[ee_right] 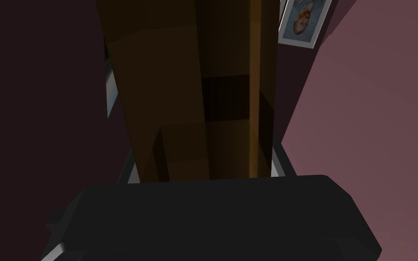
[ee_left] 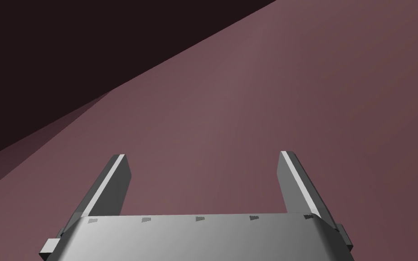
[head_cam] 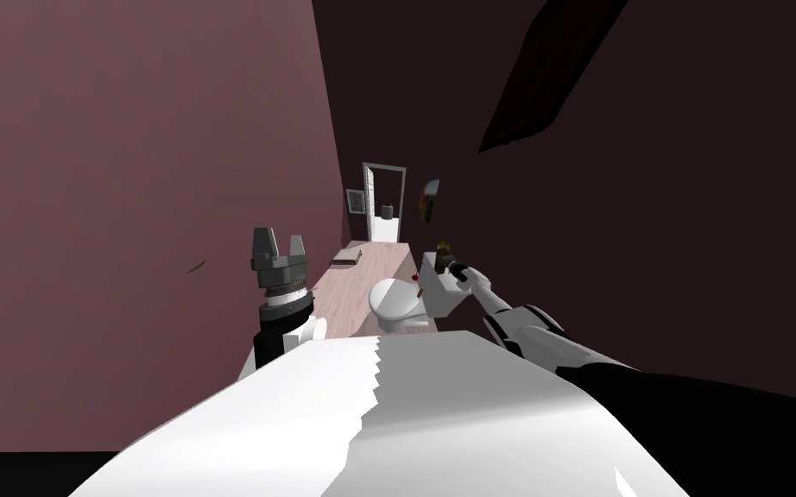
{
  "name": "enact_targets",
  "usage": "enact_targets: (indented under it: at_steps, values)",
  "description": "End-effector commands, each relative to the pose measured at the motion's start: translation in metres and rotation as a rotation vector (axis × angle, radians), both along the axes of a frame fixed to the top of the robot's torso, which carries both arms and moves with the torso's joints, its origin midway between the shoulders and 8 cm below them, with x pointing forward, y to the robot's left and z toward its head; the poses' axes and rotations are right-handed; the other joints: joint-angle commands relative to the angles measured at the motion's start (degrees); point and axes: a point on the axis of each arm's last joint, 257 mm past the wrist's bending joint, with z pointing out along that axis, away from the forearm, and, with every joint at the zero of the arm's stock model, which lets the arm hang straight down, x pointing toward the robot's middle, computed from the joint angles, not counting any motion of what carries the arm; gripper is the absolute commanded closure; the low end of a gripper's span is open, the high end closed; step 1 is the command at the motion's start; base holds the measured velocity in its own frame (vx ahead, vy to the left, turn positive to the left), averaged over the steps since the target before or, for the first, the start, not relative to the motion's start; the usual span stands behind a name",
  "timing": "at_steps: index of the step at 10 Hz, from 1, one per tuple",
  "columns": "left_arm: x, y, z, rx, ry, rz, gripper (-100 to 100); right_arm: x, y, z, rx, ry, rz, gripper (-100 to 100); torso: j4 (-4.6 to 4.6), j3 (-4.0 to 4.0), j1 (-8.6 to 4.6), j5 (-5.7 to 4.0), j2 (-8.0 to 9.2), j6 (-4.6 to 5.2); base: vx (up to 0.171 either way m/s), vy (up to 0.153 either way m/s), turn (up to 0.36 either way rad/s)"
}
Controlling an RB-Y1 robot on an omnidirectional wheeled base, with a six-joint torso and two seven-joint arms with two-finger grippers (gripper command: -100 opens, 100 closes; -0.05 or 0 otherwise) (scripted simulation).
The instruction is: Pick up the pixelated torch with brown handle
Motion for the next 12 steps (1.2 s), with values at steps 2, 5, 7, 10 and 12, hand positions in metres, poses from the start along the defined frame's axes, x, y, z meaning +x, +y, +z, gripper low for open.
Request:
enact_targets:
  at_steps: [2, 5, 7, 10, 12]
  values:
    - [0.0, 0.0, 0.0, 0.0, 0.0, 0.0, 0, -0.002, 0.001, -0.007, -0.025, 0.019, 0.006, 100, -0.07, -0.04, 0.05, -0.02, -0.02, 0.05, 0.001, -0.009, 0.005]
    - [0.0, 0.0, 0.0, 0.0, 0.0, 0.0, 0, 0.002, 0.032, -0.009, 0.001, 0.026, 0.008, 100, -0.23, -0.14, -0.26, -0.18, -0.05, 0.12, -0.007, -0.07, -0.053]
    - [0.0, 0.0, 0.0, 0.0, 0.0, 0.0, 0, 0.002, 0.032, -0.012, -0.036, 0.031, 0.018, 100, -0.28, -0.21, -0.19, -0.16, -0.15, 0.2, 0.002, -0.004, -0.001]
    - [0.0, 0.0, 0.0, 0.0, 0.0, 0.0, 0, 0.005, 0.061, -0.008, -0.013, 0.02, 0.014, 100, -0.37, -0.27, -0.44, -0.22, -0.17, 0.25, -0.001, -0.07, -0.053]
    - [0.0, 0.0, 0.0, 0.0, 0.0, 0.0, 0, 0.005, 0.061, -0.01, -0.046, 0.023, 0.021, 100, -0.34, -0.25, -0.27, -0.16, -0.15, 0.29, -0.002, -0.007, 0.002]
